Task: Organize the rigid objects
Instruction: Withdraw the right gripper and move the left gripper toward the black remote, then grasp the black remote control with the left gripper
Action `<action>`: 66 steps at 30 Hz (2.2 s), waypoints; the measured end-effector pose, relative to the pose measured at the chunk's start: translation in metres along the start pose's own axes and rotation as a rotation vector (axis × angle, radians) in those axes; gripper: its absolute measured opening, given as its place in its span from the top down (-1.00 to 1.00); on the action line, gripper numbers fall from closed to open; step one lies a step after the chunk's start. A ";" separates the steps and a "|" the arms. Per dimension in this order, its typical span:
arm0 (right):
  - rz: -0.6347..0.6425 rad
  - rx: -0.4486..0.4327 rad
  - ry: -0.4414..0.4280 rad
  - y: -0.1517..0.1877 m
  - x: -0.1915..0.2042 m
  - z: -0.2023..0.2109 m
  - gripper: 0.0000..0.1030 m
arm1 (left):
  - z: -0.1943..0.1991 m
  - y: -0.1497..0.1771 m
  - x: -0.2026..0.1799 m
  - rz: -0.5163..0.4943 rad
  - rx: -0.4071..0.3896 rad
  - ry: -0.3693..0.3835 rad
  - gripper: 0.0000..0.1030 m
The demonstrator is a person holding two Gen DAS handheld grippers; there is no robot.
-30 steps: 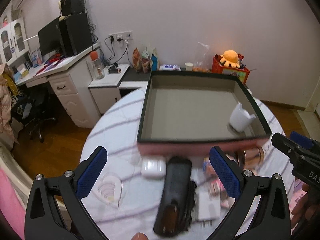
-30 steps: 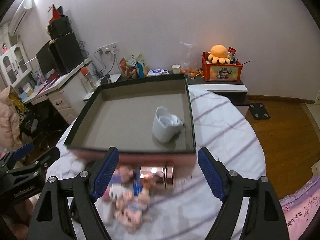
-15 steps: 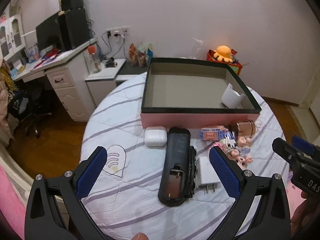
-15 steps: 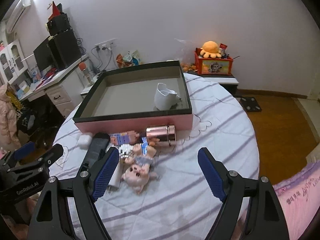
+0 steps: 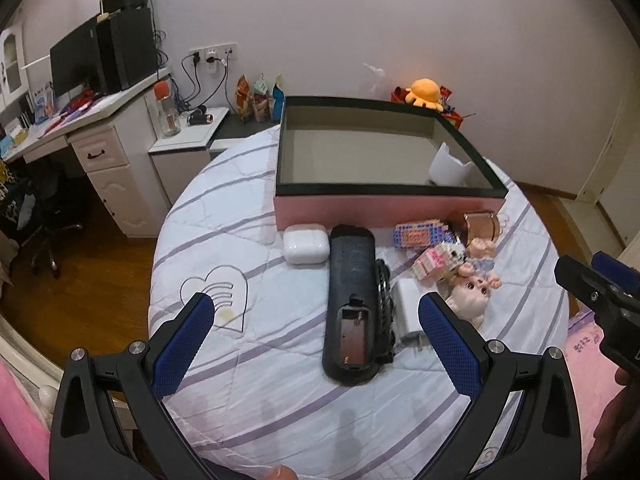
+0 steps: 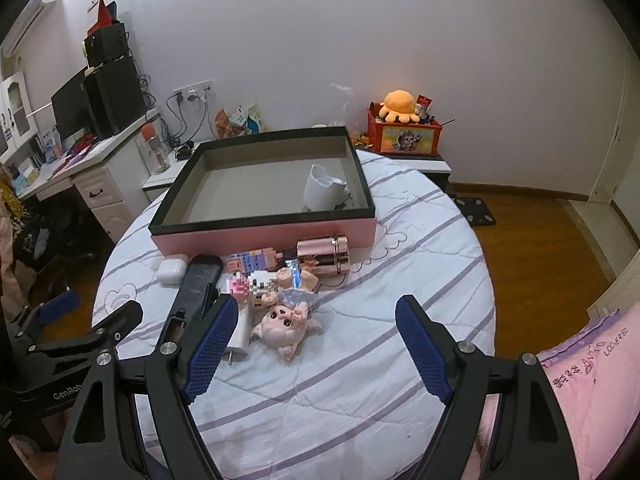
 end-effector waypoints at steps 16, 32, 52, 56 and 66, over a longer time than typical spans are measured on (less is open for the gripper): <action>0.017 0.058 -0.074 -0.003 -0.002 -0.039 -0.60 | -0.050 0.014 0.003 0.011 0.116 -0.071 -1.00; 0.014 0.103 -0.043 -0.006 -0.006 -0.060 -0.60 | -0.103 0.011 -0.001 -0.009 0.185 -0.028 -1.00; 0.031 0.100 -0.041 -0.011 -0.002 -0.062 -0.60 | -0.106 0.009 -0.022 -0.080 0.184 0.030 -0.21; 0.031 0.095 -0.043 -0.010 -0.001 -0.059 -0.60 | -0.101 0.009 -0.033 -0.103 0.183 0.069 0.14; 0.024 0.089 -0.042 -0.010 -0.004 -0.056 -0.60 | -0.100 0.005 -0.025 -0.075 0.182 0.120 0.14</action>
Point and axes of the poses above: each gripper's, at about its wrist camera, not at the fingertips, and z roughly against the way its jaws point, x to its left, y to its underside, the point moved 10 cm from there along -z, roughly the way its jaws point, and after that the axes turned 3 degrees about x, right-handed, at the moved point
